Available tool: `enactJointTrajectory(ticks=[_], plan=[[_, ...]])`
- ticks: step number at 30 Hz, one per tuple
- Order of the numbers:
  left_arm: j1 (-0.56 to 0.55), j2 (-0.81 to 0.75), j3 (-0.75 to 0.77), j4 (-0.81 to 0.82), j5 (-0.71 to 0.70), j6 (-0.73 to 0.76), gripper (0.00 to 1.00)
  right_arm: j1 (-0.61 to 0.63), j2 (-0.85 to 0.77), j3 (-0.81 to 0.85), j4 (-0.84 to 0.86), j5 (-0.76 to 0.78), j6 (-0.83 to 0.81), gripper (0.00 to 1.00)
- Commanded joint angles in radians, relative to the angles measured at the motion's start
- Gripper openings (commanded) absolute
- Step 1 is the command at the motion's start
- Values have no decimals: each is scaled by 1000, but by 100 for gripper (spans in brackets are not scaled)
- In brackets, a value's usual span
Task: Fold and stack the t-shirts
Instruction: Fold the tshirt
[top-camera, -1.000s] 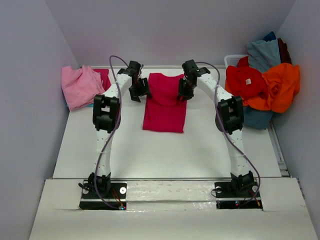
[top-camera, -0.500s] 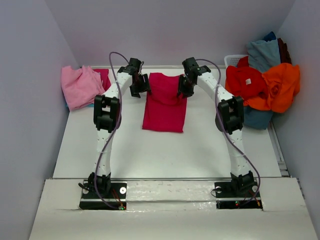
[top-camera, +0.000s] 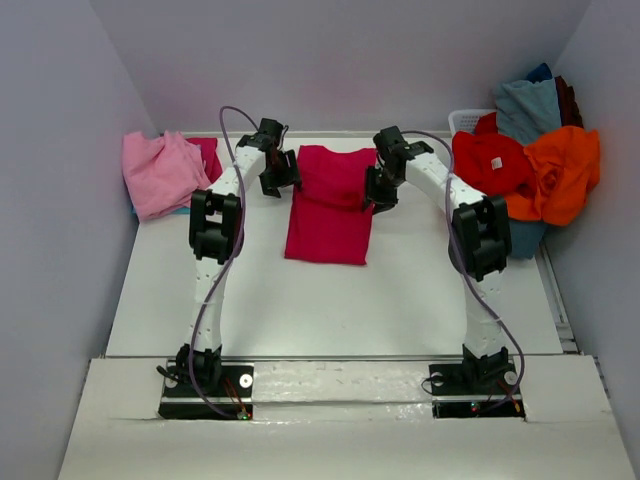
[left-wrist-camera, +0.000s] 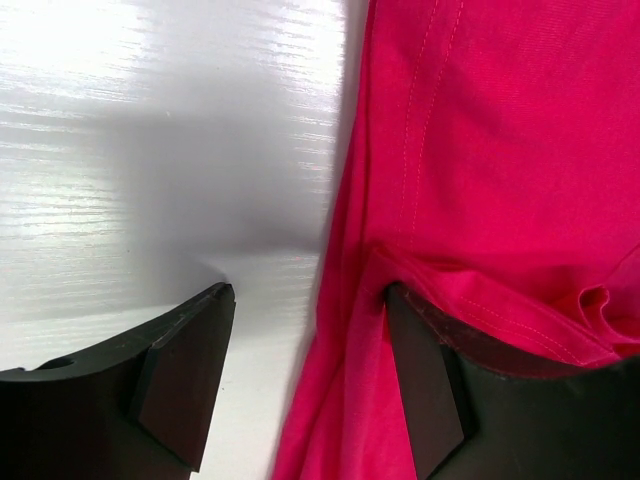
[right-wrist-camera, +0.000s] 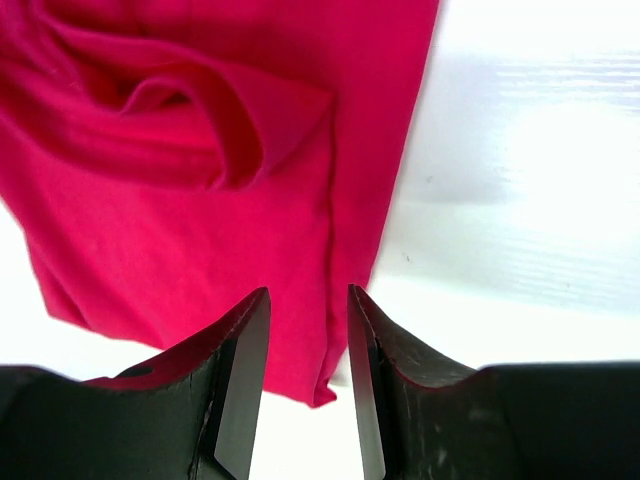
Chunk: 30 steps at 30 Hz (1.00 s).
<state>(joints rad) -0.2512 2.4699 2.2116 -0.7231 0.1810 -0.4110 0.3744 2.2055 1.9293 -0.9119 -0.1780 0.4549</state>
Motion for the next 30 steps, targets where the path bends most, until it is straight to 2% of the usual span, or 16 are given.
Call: enactJointTrajectory(ticks=[1, 21, 30], plan=[[6, 3, 37, -7, -15, -12, 74, 6, -115, -42, 42, 0, -25, 43], [6, 50, 42, -67, -35, -40, 75, 15, 140, 178, -7, -51, -7, 43], [6, 35, 4, -59, -48, -35, 75, 15, 186, 250, -24, -44, 1, 43]])
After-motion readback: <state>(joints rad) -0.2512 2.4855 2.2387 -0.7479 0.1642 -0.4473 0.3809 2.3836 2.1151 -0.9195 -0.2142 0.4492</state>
